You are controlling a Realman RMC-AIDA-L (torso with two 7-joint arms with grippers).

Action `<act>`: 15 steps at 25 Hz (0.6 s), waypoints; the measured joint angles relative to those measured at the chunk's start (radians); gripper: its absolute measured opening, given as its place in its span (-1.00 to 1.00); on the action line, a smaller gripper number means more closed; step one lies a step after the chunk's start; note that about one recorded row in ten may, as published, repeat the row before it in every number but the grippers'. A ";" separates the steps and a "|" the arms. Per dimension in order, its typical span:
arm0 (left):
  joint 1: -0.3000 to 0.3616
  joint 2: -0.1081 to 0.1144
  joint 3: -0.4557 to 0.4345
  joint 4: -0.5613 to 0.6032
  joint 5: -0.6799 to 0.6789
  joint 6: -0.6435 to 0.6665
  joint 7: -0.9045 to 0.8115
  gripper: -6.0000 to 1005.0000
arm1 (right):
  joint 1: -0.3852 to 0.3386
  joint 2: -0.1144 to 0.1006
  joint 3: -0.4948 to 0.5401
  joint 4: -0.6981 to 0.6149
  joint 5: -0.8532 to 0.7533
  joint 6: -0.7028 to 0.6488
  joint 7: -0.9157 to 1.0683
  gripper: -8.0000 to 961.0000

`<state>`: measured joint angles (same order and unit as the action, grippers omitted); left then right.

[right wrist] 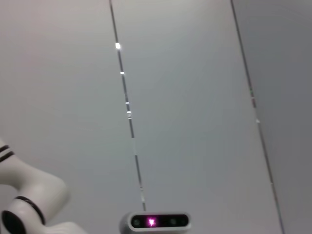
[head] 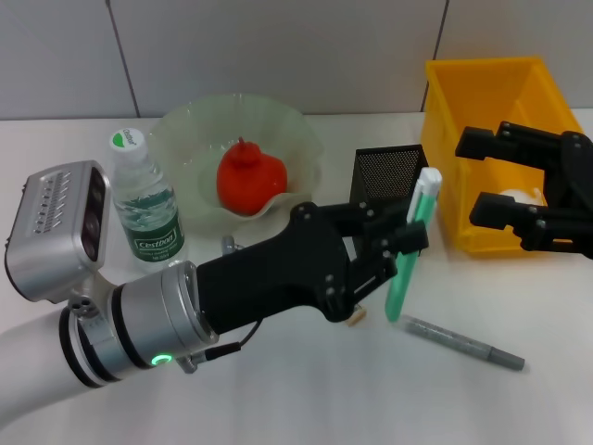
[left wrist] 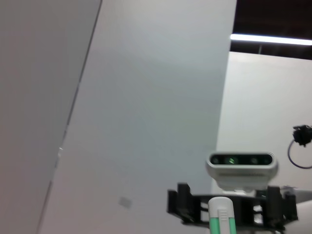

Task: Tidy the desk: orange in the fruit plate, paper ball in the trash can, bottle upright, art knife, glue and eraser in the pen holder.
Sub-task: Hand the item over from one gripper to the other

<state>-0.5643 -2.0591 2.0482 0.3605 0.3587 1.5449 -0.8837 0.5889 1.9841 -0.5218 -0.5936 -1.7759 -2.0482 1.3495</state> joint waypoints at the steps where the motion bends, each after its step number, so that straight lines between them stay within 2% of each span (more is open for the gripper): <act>1: 0.000 0.000 0.000 0.000 0.000 0.000 0.000 -0.54 | -0.007 -0.002 0.003 0.000 0.000 0.004 -0.002 0.64; 5: 0.007 -0.020 -0.089 0.001 -0.013 -0.048 0.085 -0.54 | -0.075 -0.030 0.013 -0.001 0.000 0.044 -0.010 0.64; 9: -0.014 -0.022 -0.104 0.053 -0.061 -0.183 0.125 -0.54 | -0.149 -0.057 0.003 -0.001 -0.040 0.115 -0.004 0.64; 12: -0.052 -0.023 -0.091 0.078 -0.133 -0.295 0.151 -0.53 | -0.175 -0.054 0.006 -0.001 -0.126 0.201 -0.009 0.64; 15: -0.107 -0.023 -0.057 0.085 -0.219 -0.391 0.189 -0.53 | -0.181 -0.035 0.001 0.000 -0.190 0.262 -0.018 0.64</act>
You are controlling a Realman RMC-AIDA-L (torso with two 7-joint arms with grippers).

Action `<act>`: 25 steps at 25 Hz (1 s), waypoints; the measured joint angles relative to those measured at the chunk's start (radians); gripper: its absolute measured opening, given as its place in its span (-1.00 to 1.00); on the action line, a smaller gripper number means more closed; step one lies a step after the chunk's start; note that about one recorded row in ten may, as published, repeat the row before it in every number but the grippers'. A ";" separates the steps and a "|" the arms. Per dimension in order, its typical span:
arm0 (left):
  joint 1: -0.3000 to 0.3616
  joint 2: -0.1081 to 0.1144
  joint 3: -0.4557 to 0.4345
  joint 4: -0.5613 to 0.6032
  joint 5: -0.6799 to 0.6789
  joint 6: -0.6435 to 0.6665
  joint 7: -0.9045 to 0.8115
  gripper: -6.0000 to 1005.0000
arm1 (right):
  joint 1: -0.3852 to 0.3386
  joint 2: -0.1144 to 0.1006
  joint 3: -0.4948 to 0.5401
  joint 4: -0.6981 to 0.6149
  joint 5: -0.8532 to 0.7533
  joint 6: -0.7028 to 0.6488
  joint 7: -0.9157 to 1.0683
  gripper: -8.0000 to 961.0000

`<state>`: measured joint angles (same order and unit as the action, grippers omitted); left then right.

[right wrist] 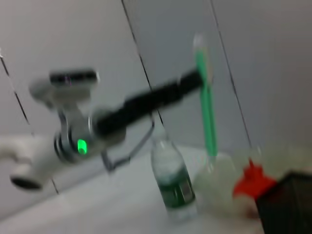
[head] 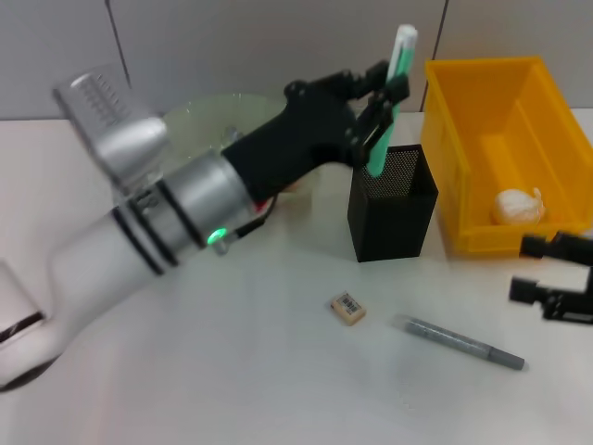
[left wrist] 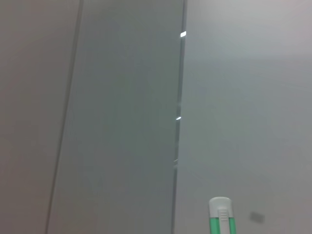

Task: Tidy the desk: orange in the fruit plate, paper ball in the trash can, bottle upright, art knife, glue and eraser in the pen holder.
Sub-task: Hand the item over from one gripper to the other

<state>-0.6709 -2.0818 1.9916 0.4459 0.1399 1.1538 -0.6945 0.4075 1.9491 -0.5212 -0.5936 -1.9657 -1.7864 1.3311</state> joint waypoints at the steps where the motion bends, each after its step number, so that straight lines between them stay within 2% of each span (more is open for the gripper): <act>1: -0.021 0.000 0.013 0.007 -0.027 -0.034 0.021 -0.53 | 0.000 0.009 0.000 -0.001 -0.024 0.017 -0.003 0.64; 3: -0.031 0.000 0.020 0.014 -0.041 -0.056 0.033 -0.53 | 0.004 0.025 0.000 -0.003 -0.061 0.041 -0.007 0.64; 4: -0.052 0.000 0.034 0.051 -0.061 -0.123 0.060 -0.53 | 0.006 0.032 -0.001 -0.004 -0.077 0.053 -0.007 0.64; 6: -0.063 0.000 0.043 0.082 -0.064 -0.173 0.072 -0.53 | 0.010 0.037 0.000 -0.002 -0.092 0.068 -0.008 0.64; 13: -0.113 0.000 0.059 0.129 -0.067 -0.290 0.079 -0.53 | 0.020 0.047 -0.009 0.001 -0.104 0.074 -0.009 0.64; 25: -0.147 0.000 0.056 0.135 -0.080 -0.352 0.079 -0.52 | 0.043 0.061 -0.016 0.002 -0.125 0.082 -0.009 0.64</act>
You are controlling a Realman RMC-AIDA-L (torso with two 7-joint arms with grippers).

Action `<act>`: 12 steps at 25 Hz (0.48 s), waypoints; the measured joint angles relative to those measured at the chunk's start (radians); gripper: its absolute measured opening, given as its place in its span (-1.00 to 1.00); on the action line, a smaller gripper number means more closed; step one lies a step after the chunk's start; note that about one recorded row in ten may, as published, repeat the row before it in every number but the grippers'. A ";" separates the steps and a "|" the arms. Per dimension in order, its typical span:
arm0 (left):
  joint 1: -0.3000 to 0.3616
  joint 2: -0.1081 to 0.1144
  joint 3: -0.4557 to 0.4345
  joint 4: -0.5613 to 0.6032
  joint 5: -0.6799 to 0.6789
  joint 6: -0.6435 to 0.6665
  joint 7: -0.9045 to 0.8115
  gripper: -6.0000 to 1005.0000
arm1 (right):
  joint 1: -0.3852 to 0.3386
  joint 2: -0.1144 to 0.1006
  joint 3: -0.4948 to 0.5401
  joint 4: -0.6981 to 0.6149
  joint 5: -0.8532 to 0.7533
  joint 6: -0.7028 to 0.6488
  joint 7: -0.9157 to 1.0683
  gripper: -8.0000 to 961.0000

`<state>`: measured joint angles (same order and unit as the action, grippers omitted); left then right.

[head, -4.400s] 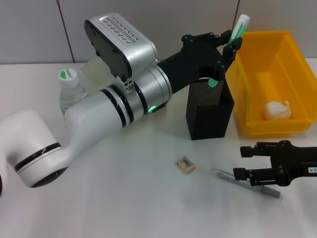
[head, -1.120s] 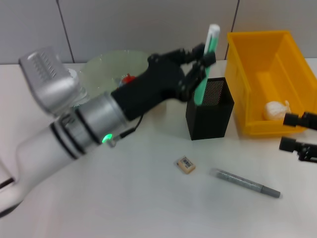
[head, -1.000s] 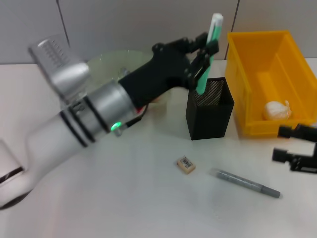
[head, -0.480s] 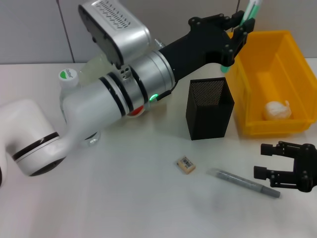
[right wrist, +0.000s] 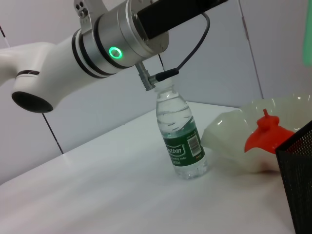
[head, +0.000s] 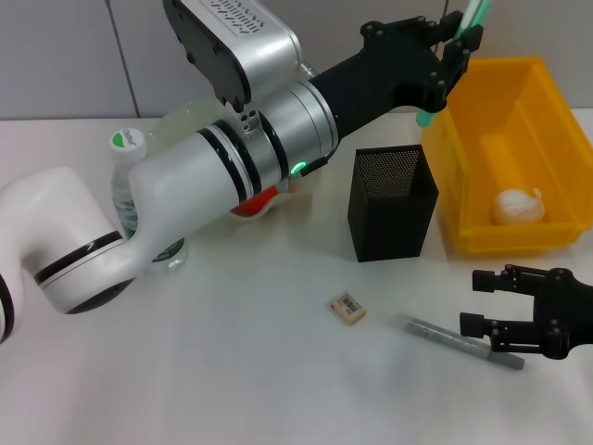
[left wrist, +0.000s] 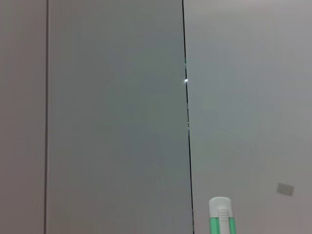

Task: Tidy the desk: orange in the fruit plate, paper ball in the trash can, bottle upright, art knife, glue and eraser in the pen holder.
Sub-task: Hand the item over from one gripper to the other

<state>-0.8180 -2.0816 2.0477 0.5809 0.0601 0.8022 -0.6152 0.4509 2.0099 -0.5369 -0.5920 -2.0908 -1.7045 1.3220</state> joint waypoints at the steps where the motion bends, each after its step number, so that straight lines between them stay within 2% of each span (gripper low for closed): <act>1: 0.000 0.000 0.000 0.000 0.000 0.000 0.000 -0.52 | 0.000 0.000 0.000 0.000 0.000 0.000 0.000 0.64; 12: 0.000 0.000 0.001 0.000 -0.002 -0.005 0.019 -0.52 | 0.007 0.000 -0.001 0.000 0.000 -0.006 0.007 0.64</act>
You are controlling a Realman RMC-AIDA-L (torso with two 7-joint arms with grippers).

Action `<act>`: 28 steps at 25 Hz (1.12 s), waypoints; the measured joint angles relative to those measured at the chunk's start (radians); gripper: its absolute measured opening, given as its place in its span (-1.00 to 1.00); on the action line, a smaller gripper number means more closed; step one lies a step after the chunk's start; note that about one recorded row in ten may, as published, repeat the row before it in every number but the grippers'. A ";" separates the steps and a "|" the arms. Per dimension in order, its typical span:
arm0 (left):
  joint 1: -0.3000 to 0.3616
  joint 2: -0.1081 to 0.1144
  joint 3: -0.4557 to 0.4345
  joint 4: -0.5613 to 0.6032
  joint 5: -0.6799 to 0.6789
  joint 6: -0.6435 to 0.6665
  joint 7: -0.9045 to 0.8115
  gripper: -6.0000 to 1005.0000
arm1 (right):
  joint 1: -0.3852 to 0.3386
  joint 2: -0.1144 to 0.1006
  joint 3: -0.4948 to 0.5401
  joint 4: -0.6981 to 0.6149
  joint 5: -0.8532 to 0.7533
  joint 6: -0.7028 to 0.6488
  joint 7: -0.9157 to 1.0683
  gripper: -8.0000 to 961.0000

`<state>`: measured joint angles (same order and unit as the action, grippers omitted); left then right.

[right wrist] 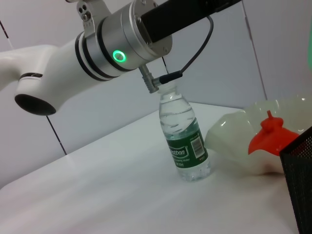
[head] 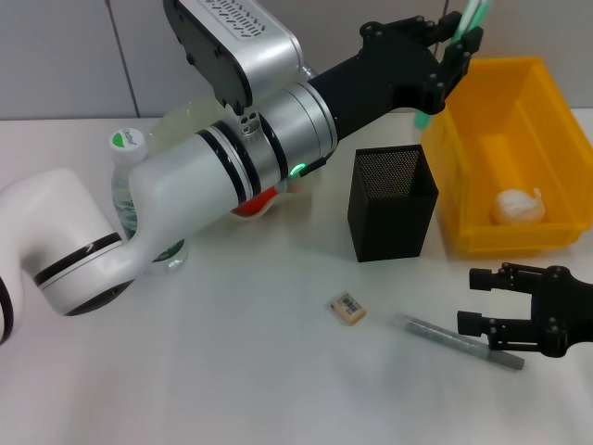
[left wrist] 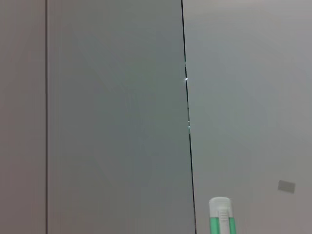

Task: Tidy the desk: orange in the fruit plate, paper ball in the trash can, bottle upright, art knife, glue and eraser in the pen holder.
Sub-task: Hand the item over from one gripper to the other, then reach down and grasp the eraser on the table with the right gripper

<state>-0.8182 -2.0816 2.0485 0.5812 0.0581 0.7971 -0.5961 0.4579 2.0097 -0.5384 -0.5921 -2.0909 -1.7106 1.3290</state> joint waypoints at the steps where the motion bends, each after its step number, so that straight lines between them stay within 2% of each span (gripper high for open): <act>1: 0.000 0.000 0.000 0.000 0.000 0.000 0.000 -0.52 | 0.000 0.000 0.000 0.000 0.000 0.000 0.000 0.64; 2: 0.004 0.000 0.002 0.001 0.000 0.005 0.000 -0.52 | 0.001 0.000 0.000 0.000 0.000 -0.001 0.000 0.64; 7: 0.005 0.000 0.002 0.005 0.000 0.007 -0.004 -0.24 | 0.001 0.000 0.000 0.000 0.000 -0.001 0.001 0.63; 13: 0.012 0.000 0.002 0.015 0.000 0.007 -0.005 0.16 | 0.001 0.000 0.000 0.000 0.000 -0.003 0.001 0.63; 18: 0.034 0.000 0.002 0.018 0.001 0.039 -0.043 0.22 | -0.006 0.000 0.003 0.000 0.002 -0.004 0.001 0.63; 24: 0.143 0.012 0.001 0.023 0.035 0.221 -0.110 0.30 | -0.015 -0.008 0.023 -0.001 0.011 -0.035 0.001 0.63; 28: 0.234 0.025 -0.035 0.020 0.190 0.360 -0.200 0.30 | -0.020 -0.015 0.050 -0.006 0.011 -0.055 0.001 0.63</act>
<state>-0.5844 -2.0566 2.0131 0.6011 0.2477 1.1574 -0.7956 0.4383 1.9951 -0.4882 -0.5983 -2.0799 -1.7660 1.3300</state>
